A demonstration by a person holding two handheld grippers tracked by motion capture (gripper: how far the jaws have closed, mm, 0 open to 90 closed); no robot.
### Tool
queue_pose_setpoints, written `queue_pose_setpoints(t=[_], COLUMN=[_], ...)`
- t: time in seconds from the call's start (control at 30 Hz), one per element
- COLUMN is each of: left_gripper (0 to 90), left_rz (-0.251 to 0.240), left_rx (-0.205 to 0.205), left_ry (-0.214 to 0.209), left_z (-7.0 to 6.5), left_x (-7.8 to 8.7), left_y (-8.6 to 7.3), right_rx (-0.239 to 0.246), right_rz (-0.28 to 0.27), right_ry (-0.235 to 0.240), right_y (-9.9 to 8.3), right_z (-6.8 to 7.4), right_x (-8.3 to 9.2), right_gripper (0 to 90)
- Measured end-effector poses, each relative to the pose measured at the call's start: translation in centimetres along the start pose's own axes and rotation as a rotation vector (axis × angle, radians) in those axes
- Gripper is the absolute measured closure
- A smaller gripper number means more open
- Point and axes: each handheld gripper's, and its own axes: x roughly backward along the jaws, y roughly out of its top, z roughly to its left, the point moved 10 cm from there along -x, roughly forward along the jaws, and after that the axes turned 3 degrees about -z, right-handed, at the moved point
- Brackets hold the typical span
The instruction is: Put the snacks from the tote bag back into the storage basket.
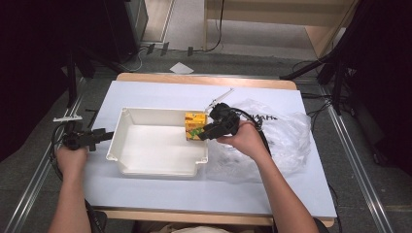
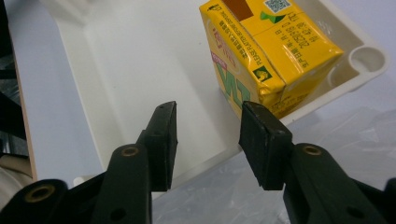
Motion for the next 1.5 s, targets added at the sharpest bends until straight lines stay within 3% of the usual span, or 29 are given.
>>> queue_pose_setpoints(t=[0.6,0.87,1.07,1.5], left_gripper=[24.9,24.9,24.8,24.9], left_rz=[0.002,0.002,0.004,0.003], left_rx=[0.004,0.003,0.001,0.004], left_ry=[-0.001,-0.001,-0.001,-0.002], left_z=[0.0,0.0,0.0,-0.1], left_x=[-0.1,-0.1,-0.1,-0.2], left_y=[0.0,0.0,0.0,0.1], right_rx=[-0.012,-0.038,-0.027,-0.069], right_rz=[-0.035,-0.065,-0.085,-0.086], right_ry=[-0.023,-0.049,-0.074,-0.124], right_y=[-0.9,-1.4,-2.0,-3.6], right_z=[-1.2,-2.9,-4.1,-6.7], right_x=[2.7,4.1,4.9,6.2], right_gripper=[47.8,43.2,41.8,37.8])
